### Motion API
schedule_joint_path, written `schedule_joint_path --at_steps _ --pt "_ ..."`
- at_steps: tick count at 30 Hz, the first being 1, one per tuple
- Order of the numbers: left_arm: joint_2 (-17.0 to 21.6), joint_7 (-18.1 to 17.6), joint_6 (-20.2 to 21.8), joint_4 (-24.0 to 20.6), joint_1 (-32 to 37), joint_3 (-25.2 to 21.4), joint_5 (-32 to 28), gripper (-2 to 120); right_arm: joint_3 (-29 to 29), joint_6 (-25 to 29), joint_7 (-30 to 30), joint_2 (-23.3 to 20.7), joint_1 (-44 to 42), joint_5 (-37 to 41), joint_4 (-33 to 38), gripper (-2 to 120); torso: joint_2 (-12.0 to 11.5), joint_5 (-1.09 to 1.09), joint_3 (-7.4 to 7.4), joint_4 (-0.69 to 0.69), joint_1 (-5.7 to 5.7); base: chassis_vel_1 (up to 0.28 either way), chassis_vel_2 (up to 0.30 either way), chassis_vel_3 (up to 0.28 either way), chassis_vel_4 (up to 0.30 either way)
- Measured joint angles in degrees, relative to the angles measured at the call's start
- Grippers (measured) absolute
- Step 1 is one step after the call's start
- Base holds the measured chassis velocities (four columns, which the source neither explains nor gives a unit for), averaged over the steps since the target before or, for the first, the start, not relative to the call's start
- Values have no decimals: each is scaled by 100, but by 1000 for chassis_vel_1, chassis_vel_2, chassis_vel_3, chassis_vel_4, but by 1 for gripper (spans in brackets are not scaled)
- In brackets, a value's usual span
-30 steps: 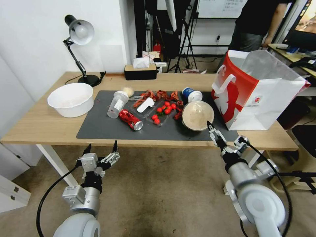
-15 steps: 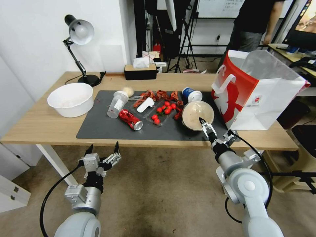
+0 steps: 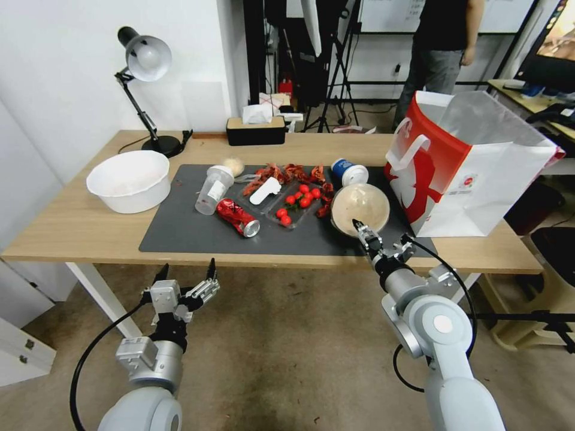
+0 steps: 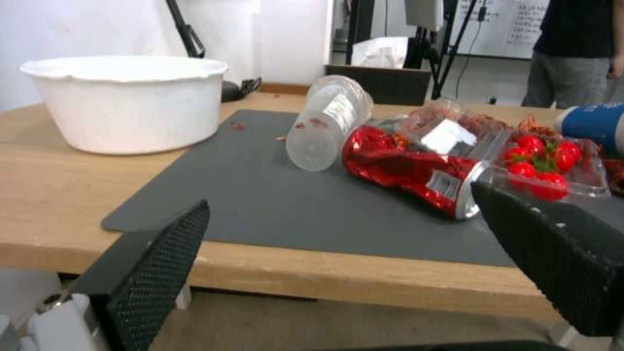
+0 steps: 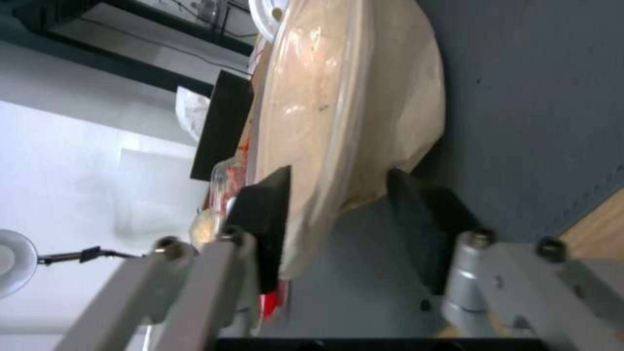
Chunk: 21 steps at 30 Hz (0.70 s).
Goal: Pick up the trash from the table and place it into the takeout bag.
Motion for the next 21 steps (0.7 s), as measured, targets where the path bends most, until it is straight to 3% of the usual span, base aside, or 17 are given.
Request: schedule_joint_path --at_steps 6,8,9,13,14,16,21 --pt "5 5 -21 2 28 -6 4 100 35 2 -8 -21 -22 -92 7 15 0 0 0 0 0 0 0 0 0" --pt "7 7 -38 2 43 -6 4 100 14 3 -253 -86 -99 -736 33 4 0 -1 0 1 0 0 0 0 0" --pt "7 7 -38 2 43 -6 4 100 14 3 -253 -86 -99 -736 33 4 0 -1 0 1 0 0 0 0 0" --pt "12 0 -49 -31 55 -11 3 100 -34 75 -1071 -285 -326 -2433 260 0 0 0 0 0 0 0 0 0 0" --pt "12 0 -49 -31 55 -11 3 100 -34 75 -1071 -285 -326 -2433 260 0 0 0 0 0 0 0 0 0 0" --pt "20 -6 -53 -49 65 -17 3 100 -11 165 -1446 -467 -403 -3231 452 0 0 -1 0 0 0 0 0 0 0" --pt "25 -7 -59 -86 95 -21 0 100 119 310 -1929 -884 -429 -4184 704 0 0 0 0 0 0 0 0 0 0"
